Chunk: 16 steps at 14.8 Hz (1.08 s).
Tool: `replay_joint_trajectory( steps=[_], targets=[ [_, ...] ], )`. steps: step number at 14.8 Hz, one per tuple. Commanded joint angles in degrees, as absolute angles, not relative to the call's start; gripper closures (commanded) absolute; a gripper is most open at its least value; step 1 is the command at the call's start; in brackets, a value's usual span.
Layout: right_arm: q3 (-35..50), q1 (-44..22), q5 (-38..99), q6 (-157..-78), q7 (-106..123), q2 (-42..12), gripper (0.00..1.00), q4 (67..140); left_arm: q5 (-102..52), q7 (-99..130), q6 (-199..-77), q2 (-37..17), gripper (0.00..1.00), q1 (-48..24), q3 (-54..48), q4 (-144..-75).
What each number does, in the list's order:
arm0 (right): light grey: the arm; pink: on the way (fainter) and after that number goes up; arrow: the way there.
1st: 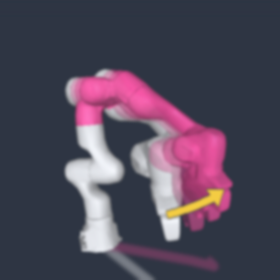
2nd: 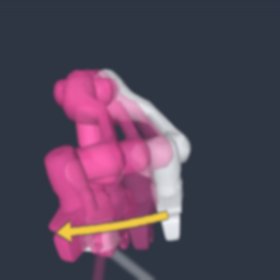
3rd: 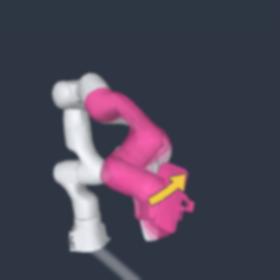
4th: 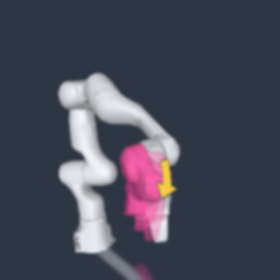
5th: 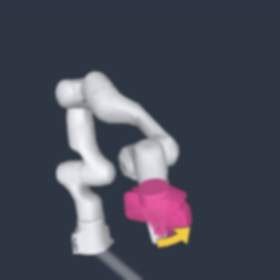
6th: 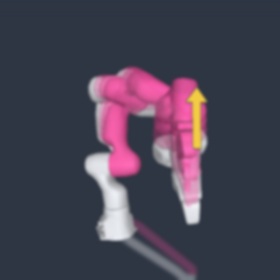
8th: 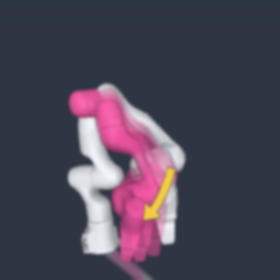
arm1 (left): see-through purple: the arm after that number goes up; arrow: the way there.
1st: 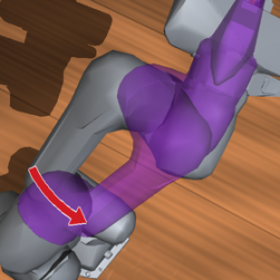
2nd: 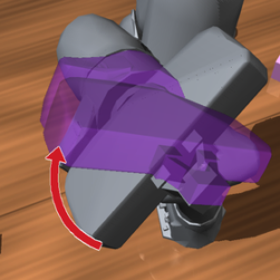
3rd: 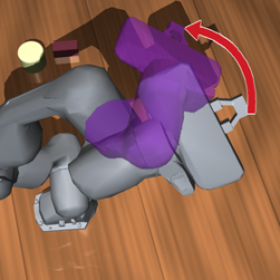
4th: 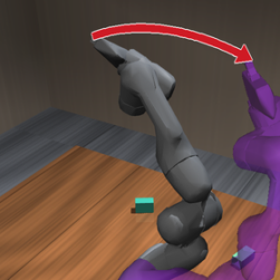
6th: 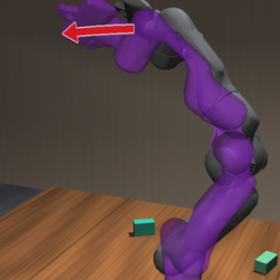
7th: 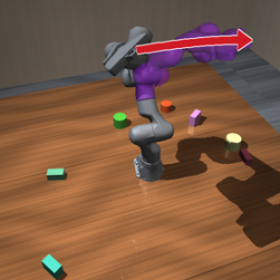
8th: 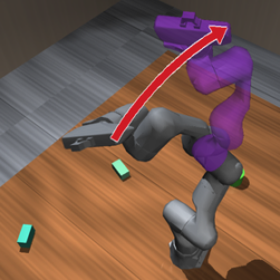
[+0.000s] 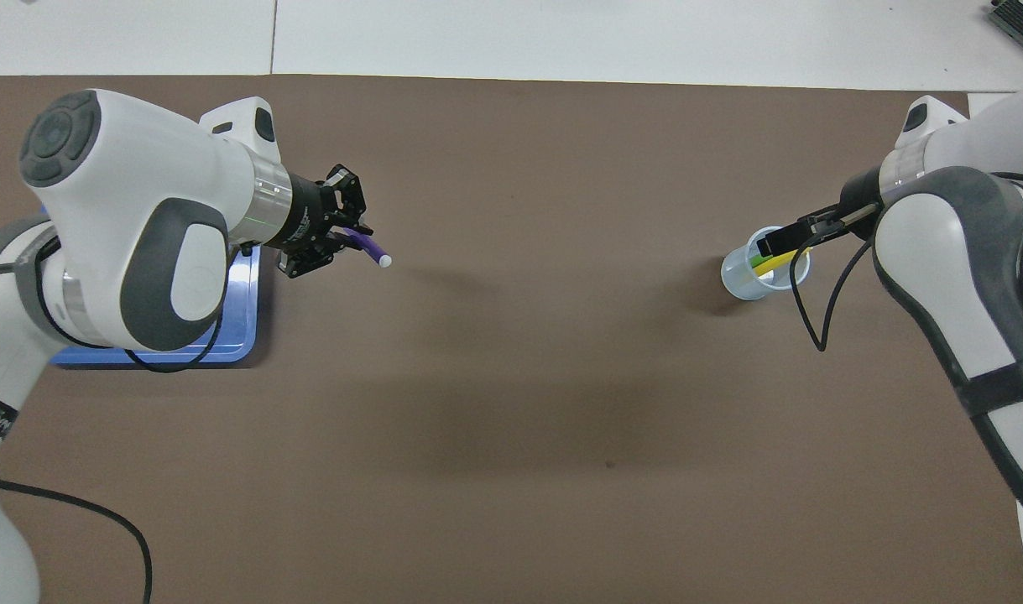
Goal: Right arm passes pens to left for tray arrangement
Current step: 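Carry the purple pen to the tray while the right gripper returns, then lower the purple pen into the blue tray and open the left gripper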
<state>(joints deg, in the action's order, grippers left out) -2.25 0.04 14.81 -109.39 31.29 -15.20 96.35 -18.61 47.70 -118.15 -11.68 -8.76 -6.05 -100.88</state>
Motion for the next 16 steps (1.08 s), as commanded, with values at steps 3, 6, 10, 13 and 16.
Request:
replay_joint_trajectory(
  steps=[3,6,10,13,16],
  targets=[
    [-1.49,4.74,16.17,-111.53,44.71,-17.57,0.0,96.42,-16.45,27.45,-115.93,-8.09,1.0,0.6,-6.33,-105.47],
    [-1.49,5.1,16.79,-113.54,47.37,-19.25,0.0,95.63,-13.98,17.88,-116.45,-8.26,1.0,5.08,-6.33,-106.08],
    [-0.97,4.31,16.09,-115.92,47.37,-20.13,0.01,95.45,-10.21,-4.36,-118.2,-10.1,1.0,10.71,-6.33,-106.61],
    [-0.97,3.43,15.91,-117.77,47.46,-20.39,0.06,95.45,-5.28,-9.13,-121.63,-13.61,1.0,12.48,-6.33,-105.91],
    [-0.97,3.08,16.0,-119.44,47.46,-21.53,0.15,95.54,2.02,-15.02,-125.31,-17.83,1.0,14.75,-6.42,-104.77]
  ],
)
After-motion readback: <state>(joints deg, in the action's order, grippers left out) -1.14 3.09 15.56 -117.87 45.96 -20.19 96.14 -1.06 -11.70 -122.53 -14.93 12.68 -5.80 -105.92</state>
